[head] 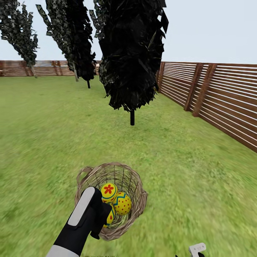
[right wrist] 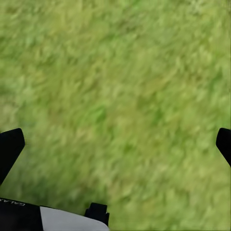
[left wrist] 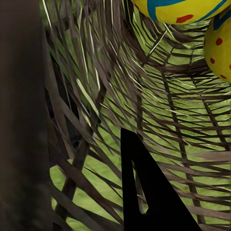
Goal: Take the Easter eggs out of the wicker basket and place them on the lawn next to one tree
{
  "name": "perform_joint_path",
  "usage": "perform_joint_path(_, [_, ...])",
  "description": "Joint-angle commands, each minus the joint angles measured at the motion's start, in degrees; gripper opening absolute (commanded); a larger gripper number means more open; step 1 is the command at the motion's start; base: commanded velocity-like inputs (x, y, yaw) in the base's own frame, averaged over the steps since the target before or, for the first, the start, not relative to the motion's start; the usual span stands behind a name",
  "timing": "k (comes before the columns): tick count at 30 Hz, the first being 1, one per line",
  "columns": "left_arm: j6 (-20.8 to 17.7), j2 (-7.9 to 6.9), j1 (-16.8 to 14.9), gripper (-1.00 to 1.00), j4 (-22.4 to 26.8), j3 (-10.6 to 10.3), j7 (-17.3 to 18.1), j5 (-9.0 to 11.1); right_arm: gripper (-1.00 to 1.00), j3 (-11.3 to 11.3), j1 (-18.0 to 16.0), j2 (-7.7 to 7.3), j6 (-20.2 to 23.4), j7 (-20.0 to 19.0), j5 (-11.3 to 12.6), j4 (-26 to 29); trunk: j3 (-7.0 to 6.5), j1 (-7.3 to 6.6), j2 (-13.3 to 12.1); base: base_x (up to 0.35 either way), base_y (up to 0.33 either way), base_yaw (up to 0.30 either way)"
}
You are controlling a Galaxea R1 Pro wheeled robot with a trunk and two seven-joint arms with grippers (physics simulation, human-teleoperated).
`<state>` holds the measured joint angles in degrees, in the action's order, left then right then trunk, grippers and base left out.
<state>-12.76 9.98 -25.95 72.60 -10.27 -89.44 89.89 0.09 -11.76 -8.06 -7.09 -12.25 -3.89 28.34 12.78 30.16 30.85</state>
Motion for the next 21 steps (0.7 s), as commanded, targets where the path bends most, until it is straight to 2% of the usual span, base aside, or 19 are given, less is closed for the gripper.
perform_joint_path(1, [-0.9,0.02,0.0,-1.0,0.0,0.0,-0.2,0.1,1.0,0.0,0.0,0.02,-0.2,-0.1,-0.4,0.0,0.09,0.02,0.1,0.0,0.0,0.292])
perform_joint_path(21, [-0.9,0.02,-0.1,-1.0,0.0,-0.1,-0.2,0.2,1.0,-0.1,0.0,0.1,-0.2,-0.2,-0.3,0.0,0.09,0.02,0.1,0.0,0.0,0.29])
